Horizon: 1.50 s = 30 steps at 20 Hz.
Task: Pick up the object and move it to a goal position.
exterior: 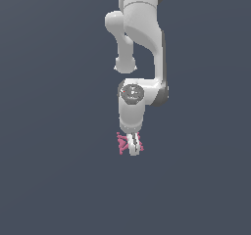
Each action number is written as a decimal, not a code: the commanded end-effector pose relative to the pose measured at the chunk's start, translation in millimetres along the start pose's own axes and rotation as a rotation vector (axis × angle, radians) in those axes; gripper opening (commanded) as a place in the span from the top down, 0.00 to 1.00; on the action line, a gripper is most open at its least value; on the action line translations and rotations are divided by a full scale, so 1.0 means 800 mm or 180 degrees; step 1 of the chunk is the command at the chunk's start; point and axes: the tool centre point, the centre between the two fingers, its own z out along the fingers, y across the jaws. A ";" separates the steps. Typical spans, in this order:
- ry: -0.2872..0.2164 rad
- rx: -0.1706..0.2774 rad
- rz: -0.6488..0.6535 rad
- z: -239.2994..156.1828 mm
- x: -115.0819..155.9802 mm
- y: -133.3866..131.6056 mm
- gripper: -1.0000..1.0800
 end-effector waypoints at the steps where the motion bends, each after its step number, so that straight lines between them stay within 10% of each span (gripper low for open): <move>1: 0.0000 -0.0003 0.0002 0.008 0.000 0.001 0.04; 13: -0.0001 -0.0003 0.0014 0.059 0.000 0.000 0.04; 14: -0.0001 -0.0003 0.0014 0.059 0.000 0.000 1.00; 30: 0.0000 0.0000 0.0014 0.044 -0.004 -0.002 1.00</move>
